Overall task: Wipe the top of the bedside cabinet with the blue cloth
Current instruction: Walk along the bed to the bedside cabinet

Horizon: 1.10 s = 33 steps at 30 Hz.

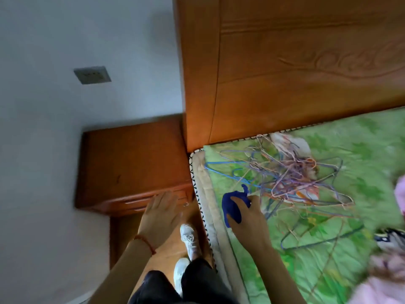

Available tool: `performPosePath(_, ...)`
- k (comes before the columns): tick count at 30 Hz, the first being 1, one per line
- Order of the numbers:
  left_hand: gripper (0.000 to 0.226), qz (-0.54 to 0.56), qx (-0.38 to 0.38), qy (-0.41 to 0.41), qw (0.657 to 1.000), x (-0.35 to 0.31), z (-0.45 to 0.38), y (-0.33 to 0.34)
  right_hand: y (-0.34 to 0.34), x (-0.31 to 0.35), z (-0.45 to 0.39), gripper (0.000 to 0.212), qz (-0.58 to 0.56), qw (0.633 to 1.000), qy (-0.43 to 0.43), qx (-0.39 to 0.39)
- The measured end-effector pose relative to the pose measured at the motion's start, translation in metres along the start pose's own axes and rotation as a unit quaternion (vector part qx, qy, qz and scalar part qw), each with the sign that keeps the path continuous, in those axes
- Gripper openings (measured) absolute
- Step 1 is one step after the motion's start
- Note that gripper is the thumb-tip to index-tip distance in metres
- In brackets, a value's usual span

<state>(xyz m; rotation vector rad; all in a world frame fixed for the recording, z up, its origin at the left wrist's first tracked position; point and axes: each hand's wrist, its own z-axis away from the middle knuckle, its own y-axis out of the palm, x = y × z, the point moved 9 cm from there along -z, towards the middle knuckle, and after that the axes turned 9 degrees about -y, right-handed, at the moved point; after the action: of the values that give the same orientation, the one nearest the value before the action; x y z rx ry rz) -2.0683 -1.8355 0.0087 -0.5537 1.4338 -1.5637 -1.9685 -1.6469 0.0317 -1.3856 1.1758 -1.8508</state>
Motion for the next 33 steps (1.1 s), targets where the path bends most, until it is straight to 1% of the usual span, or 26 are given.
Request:
performPosePath(3,0.048,0.027,-0.021,-0.076,0.997,0.038,-0.015,-0.004,0.02,0.022,-0.046,0.046,0.0,0.997,-0.061,0.037)
performPosePath(5,0.05,0.025,-0.018,-0.095,0.995,0.055,-0.024,-0.006,0.032,0.033,-0.072,0.044,0.005,0.994,-0.092,0.058)
performPosePath(7,0.052,0.026,0.0,-0.116,0.993,0.069,-0.033,-0.005,0.047,0.038,-0.096,0.046,0.005,0.991,-0.106,0.083)
performPosePath(9,0.052,0.031,-0.001,-0.142,0.989,0.088,-0.044,0.001,0.064,0.04,-0.118,0.048,0.001,0.988,-0.118,0.103)
performPosePath(12,0.042,0.044,0.002,-0.167,0.985,0.111,-0.06,0.02,0.09,0.035,-0.145,0.047,-0.007,0.987,-0.112,0.111)
performPosePath(13,0.051,0.05,0.016,-0.174,0.983,0.117,-0.067,0.027,0.1,0.032,-0.154,0.047,-0.012,0.988,-0.108,0.111)
performPosePath(14,0.064,0.058,0.033,-0.176,0.982,0.122,-0.075,0.036,0.111,0.027,-0.161,0.046,-0.017,0.989,-0.1,0.11)
performPosePath(15,0.073,0.061,0.043,-0.175,0.982,0.127,-0.084,0.043,0.123,0.021,-0.169,0.046,-0.021,0.99,-0.089,0.109)
performPosePath(17,0.077,0.049,0.047,-0.165,0.984,0.137,-0.102,0.062,0.148,0.009,-0.185,0.045,-0.023,0.991,-0.07,0.109)
performPosePath(20,0.077,0.047,0.044,-0.15,0.987,0.15,-0.13,0.095,0.186,-0.008,-0.207,0.044,-0.034,0.994,-0.04,0.093)
performPosePath(23,0.073,0.041,0.051,-0.14,0.988,0.162,-0.16,0.126,0.22,-0.023,-0.226,0.043,-0.06,0.997,-0.024,0.051)
performPosePath(25,0.062,0.03,0.051,-0.126,0.99,0.169,-0.176,0.148,0.244,-0.033,-0.237,0.043,-0.069,0.997,-0.014,0.027)
performPosePath(26,0.055,0.026,0.038,-0.119,0.992,0.171,-0.182,0.154,0.251,-0.035,-0.241,0.043,-0.071,0.997,-0.012,0.012)
performPosePath(27,0.053,0.027,0.03,-0.117,0.992,0.177,-0.191,0.165,0.262,-0.038,-0.245,0.042,-0.072,0.997,-0.011,-0.002)
performPosePath(30,0.056,0.016,0.029,-0.109,0.994,0.19,-0.214,0.195,0.297,-0.042,-0.257,0.043,-0.078,0.997,-0.012,-0.007)
performPosePath(33,0.06,-0.003,0.058,-0.095,0.994,0.198,-0.228,0.226,0.32,-0.051,-0.261,0.043,-0.064,0.998,0.004,-0.015)
